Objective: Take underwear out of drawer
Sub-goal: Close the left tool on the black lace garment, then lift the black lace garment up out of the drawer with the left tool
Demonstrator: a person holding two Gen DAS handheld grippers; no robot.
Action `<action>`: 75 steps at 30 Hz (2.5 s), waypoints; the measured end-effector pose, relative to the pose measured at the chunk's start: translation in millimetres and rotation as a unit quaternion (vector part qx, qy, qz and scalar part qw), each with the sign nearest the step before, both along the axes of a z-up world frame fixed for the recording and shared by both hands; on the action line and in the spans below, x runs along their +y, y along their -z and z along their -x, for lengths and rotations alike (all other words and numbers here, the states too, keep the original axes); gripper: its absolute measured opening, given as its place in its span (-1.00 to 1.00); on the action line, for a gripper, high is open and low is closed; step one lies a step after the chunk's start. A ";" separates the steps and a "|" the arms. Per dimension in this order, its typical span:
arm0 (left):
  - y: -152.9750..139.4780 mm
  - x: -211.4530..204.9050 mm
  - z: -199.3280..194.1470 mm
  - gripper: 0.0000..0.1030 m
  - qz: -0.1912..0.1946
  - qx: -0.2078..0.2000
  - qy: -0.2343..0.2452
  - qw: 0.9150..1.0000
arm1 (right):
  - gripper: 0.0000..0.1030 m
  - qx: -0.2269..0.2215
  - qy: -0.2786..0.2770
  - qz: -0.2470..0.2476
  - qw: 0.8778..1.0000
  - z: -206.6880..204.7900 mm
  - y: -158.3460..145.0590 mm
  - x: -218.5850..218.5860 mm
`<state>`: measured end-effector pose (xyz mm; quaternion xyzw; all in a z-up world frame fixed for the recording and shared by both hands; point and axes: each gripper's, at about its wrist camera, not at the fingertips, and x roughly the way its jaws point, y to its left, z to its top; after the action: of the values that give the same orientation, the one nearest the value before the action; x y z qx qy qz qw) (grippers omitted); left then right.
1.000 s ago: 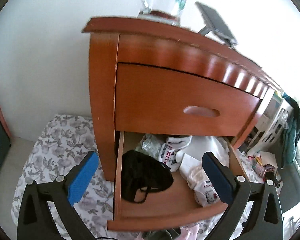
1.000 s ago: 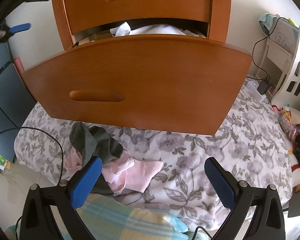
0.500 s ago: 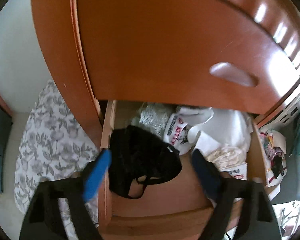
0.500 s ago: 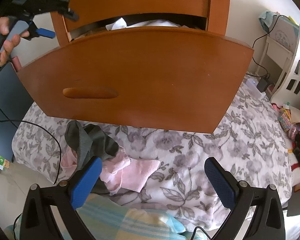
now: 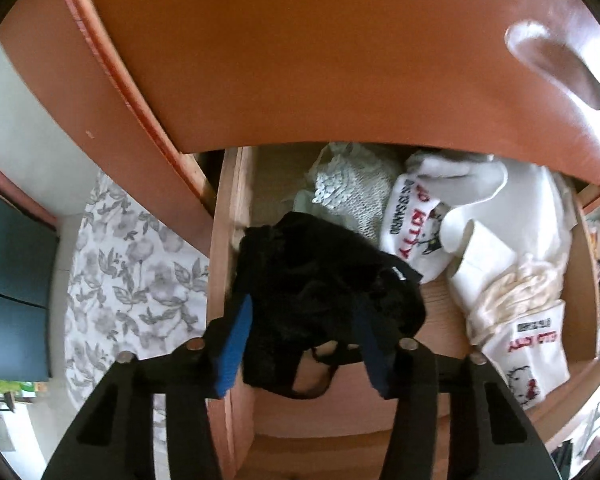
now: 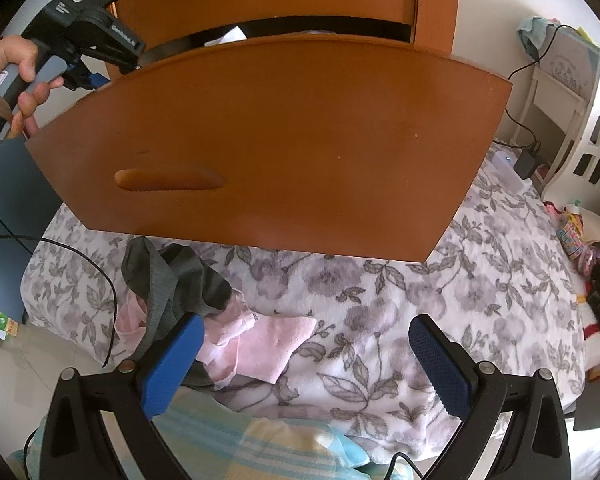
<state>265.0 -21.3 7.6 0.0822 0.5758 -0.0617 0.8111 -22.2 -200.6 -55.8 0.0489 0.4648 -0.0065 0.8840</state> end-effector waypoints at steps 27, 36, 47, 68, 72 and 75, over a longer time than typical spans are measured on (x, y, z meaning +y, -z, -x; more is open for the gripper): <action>-24.2 20.1 34.1 -0.87 0.108 -0.046 0.006 0.993 | 1.00 -0.008 0.005 0.003 1.000 6.4 -9.9 -1.7; -56.8 26.9 76.0 -0.88 0.180 -0.086 0.019 0.980 | 1.00 -0.019 0.004 0.001 1.000 13.8 -19.7 3.6; -95.4 35.9 116.7 -0.88 0.223 -0.136 0.034 0.965 | 1.00 -0.035 0.003 -0.001 0.999 23.5 -31.8 6.8; -205.8 52.9 202.2 -0.88 0.262 -0.269 0.079 0.923 | 1.00 -0.071 0.003 -0.005 0.997 42.2 -55.3 11.8; -226.2 56.1 222.7 -0.88 0.265 -0.295 0.092 0.913 | 1.00 -0.076 0.002 -0.006 0.997 44.4 -58.0 13.1; -234.8 55.7 235.6 -0.88 0.263 -0.306 0.104 0.909 | 1.00 -0.077 0.000 -0.006 0.997 45.6 -58.9 15.1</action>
<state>29.5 34.4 242.4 -0.0595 0.2502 -0.2665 0.9289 -67.8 -185.5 3.1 0.0549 0.3953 0.0002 0.9169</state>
